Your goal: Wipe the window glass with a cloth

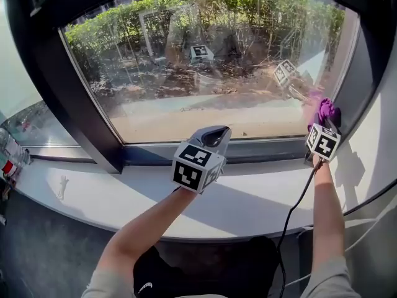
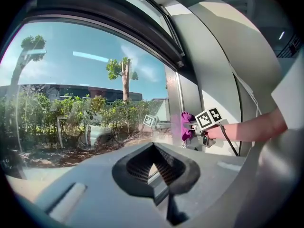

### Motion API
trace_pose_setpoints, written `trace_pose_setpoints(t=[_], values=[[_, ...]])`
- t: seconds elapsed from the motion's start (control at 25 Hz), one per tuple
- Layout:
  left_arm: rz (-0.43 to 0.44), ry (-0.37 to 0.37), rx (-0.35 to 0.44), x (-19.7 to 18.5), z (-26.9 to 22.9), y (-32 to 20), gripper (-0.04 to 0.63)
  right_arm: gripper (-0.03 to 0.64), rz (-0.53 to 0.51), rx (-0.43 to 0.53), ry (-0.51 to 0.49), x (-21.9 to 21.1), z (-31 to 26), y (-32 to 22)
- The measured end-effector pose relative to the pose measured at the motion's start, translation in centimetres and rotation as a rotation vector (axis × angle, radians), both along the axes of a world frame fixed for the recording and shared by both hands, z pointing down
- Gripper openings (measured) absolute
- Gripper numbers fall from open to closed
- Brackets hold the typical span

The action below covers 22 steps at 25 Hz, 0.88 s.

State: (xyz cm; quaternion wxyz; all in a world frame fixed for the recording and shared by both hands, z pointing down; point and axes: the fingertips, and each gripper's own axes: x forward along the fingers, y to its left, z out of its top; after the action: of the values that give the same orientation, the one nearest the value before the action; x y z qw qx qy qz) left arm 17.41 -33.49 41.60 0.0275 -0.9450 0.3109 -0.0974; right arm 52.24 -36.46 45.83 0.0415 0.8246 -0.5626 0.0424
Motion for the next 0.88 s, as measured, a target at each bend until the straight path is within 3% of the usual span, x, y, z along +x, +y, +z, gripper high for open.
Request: trace_pose_setpoints(t=[0.32, 0.6, 0.88], values=[[-0.057, 0.043, -0.004, -4.8, -0.3, -0.9, 0.0, 0.075, -0.255, -0.003, 0.07, -11.5, -1.9, -1.6], [-0.117, 0.066, -0.026, -9.9, 0.4, -1.7, 0.0, 0.074, -0.319, 0.007, 0.063, -19.2, -2.5, -2.7], [-0.188, 0.09, -0.041, -15.0, 0.9, -2.9, 0.0, 0.072, -0.452, 0.0, 0.059, -27.2, -2.1, -3.7]])
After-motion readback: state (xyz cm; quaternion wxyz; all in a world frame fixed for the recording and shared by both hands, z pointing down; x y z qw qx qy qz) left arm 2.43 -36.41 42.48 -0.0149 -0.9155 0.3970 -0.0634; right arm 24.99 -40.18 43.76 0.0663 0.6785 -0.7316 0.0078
